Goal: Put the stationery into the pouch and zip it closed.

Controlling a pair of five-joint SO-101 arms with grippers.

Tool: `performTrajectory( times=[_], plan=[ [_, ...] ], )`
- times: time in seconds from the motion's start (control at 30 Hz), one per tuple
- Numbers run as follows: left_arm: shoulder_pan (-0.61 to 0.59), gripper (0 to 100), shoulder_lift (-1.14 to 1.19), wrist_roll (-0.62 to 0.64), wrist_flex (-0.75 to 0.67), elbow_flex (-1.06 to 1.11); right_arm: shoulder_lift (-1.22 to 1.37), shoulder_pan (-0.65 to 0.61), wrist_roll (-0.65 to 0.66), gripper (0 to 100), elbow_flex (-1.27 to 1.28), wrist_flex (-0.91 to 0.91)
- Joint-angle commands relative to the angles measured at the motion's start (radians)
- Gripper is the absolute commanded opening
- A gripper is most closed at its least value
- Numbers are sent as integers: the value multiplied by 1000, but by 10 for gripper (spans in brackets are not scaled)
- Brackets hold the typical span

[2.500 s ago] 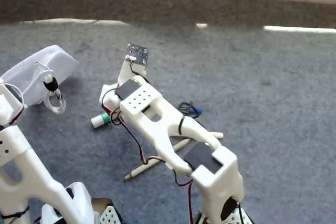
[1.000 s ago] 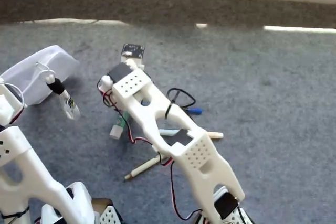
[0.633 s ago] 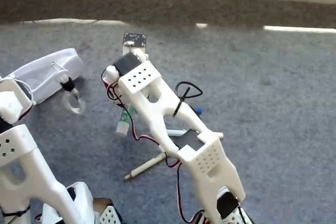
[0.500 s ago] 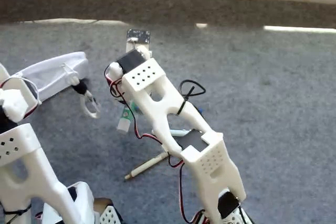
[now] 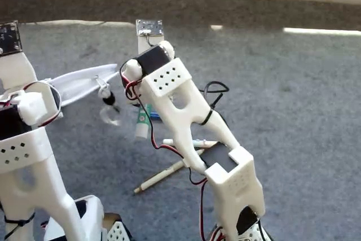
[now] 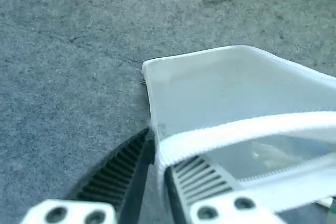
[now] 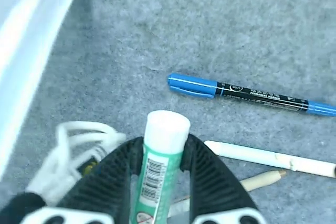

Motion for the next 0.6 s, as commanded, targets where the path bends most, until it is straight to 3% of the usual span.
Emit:
performTrajectory(
  times=[0.0, 0.27, 0.57],
  plan=[
    [42, 7, 1, -9, 43, -99, -68, 15, 9, 4, -24, 8],
    [48, 7, 7, -9, 91, -150, -70, 35, 9, 4, -30, 39],
    [148, 7, 8, -46, 110, -140, -200, 58, 9, 4, -19, 42]
  ],
)
